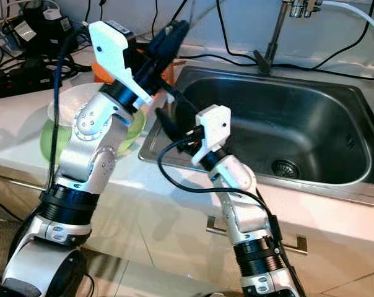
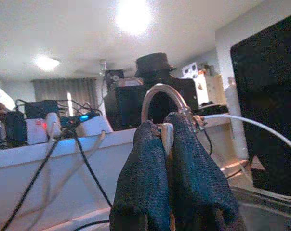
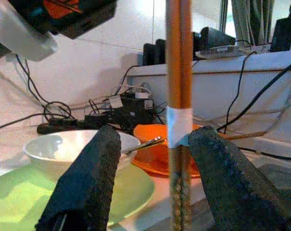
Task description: Kitchen organization
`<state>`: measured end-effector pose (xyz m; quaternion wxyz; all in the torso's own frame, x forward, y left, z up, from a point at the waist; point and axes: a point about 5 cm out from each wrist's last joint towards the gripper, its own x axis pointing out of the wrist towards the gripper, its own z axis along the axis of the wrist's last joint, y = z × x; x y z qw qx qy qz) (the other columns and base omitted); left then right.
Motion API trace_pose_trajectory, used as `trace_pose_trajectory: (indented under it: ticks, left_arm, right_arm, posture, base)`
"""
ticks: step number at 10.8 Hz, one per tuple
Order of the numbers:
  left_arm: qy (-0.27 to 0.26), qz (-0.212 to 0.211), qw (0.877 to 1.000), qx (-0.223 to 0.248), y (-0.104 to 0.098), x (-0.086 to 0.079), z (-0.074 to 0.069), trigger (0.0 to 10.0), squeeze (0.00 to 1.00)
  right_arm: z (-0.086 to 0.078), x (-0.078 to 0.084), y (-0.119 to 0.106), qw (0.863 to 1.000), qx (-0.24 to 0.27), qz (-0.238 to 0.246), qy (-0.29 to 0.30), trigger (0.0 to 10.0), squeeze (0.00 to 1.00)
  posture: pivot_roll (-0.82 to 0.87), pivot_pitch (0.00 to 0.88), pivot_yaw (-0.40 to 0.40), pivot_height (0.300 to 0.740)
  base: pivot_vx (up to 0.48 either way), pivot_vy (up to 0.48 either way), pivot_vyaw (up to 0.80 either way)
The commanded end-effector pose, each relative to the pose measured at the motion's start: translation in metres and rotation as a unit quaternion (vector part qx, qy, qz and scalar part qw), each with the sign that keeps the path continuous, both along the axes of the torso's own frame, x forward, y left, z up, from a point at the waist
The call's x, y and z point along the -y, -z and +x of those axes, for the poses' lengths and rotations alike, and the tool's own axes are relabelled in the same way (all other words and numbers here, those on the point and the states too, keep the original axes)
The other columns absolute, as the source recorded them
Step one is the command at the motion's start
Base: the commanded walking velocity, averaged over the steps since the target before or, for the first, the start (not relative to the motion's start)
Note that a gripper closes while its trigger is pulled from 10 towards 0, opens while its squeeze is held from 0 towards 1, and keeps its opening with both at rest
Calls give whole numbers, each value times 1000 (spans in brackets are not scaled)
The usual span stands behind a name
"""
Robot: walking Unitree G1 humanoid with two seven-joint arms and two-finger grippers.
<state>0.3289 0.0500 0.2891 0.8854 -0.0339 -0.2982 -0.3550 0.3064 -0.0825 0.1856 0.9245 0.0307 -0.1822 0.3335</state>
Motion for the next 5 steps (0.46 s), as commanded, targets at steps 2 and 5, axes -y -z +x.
trace_pose_trajectory:
  ticks: [2,5]
  left_arm:
    - [39,-2,999,-14,0,4,-4,10000,0]
    - [60,5,998,-24,1,6,-5,10000,0]
  right_arm:
    - [1,-2,-4,1000,3,3,3,10000,0]
    - [7,-3,-2,1000,0,-5,27,10000,0]
  posture:
    - [28,0,57,740]
    - [33,0,55,740]
  base:
    - [0,0,0]
    - [0,0,0]
